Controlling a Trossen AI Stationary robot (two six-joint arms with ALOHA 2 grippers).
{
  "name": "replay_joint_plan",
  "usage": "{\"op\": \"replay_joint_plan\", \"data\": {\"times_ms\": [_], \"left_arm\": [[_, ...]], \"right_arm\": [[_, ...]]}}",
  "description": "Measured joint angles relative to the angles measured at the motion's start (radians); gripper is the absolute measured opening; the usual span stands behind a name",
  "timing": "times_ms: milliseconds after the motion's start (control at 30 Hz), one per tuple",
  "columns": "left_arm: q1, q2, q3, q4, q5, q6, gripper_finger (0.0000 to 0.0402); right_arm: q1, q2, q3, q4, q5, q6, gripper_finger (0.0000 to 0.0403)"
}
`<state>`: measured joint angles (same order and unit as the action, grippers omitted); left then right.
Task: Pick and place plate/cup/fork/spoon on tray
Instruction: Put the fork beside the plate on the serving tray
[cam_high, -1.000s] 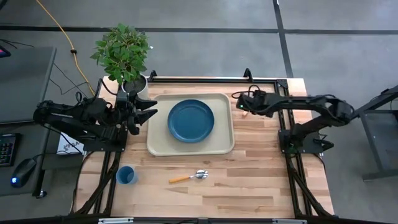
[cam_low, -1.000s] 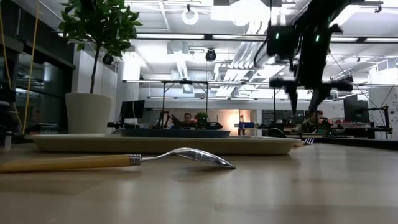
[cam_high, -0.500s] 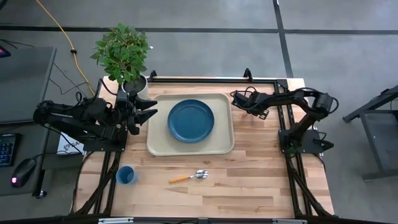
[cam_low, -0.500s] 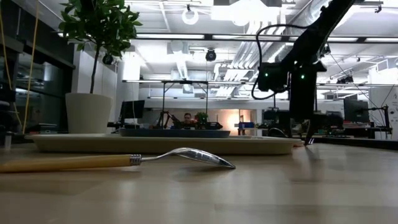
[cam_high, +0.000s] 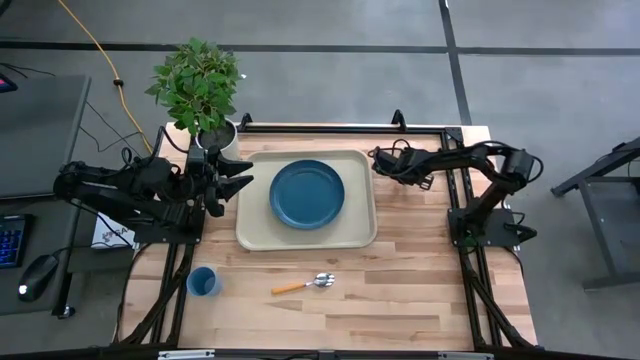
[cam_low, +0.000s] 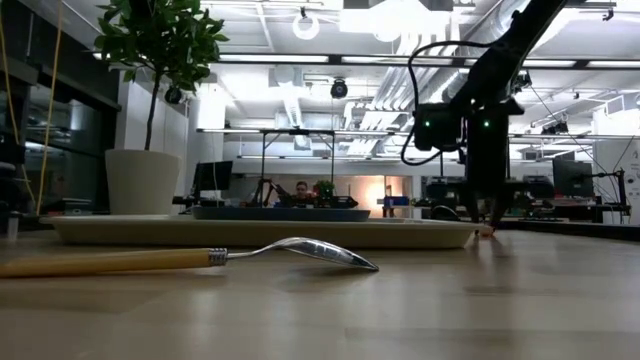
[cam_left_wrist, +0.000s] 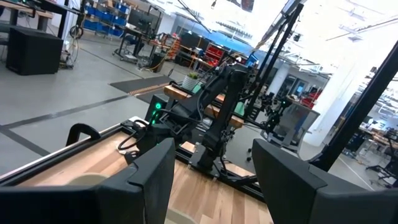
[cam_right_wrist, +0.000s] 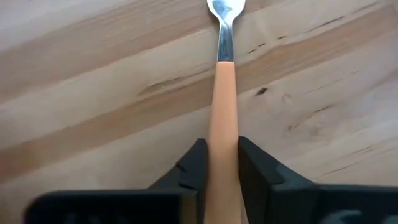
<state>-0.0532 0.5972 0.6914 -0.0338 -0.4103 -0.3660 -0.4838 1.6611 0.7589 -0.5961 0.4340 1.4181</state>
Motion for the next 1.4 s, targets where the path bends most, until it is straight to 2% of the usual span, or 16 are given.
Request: {"op": "replay_joint_plan", "data": {"times_ms": [167,367,500,600,700,900,1033,1200,1400], "left_arm": [[0.000,0.000,0.000,0.000,0.000,0.000,0.0196],[0.000,0.000,0.000,0.000,0.000,0.001,0.0196],[0.000,0.000,0.000,0.000,0.000,0.001,0.0196],[0.000,0.008,0.000,0.000,0.000,0.001,0.0196],[0.000,0.023,0.000,0.000,0.000,-0.021,0.0196],[0.000,0.099,0.000,0.005,0.000,-0.188,0.0196],[0.000,0.184,0.000,0.050,0.013,-0.203,0.0196],[0.000,0.310,0.000,0.232,0.050,-0.128,0.0196],[0.000,0.427,0.000,0.447,0.101,-0.010,0.0196]], "right_arm": [[0.020,-0.082,-0.012,-0.072,-0.014,-0.120,0.0034],[0.056,-0.284,-0.009,-0.137,0.071,-0.238,0.0036],[0.136,-0.435,-0.007,-0.065,0.048,-0.422,0.0035],[0.237,-0.520,-0.007,0.068,-0.018,-0.551,0.0036],[0.348,-0.553,-0.006,0.226,-0.073,-0.610,0.0037],[0.545,-0.501,-0.006,0.635,-0.041,-0.680,0.0037],[0.617,-0.408,0.035,0.860,-0.053,-0.743,0.0037],[0.672,-0.276,0.188,0.884,-0.089,-0.852,0.0037],[0.690,-0.173,0.378,0.773,-0.110,-0.976,0.0037]]}}
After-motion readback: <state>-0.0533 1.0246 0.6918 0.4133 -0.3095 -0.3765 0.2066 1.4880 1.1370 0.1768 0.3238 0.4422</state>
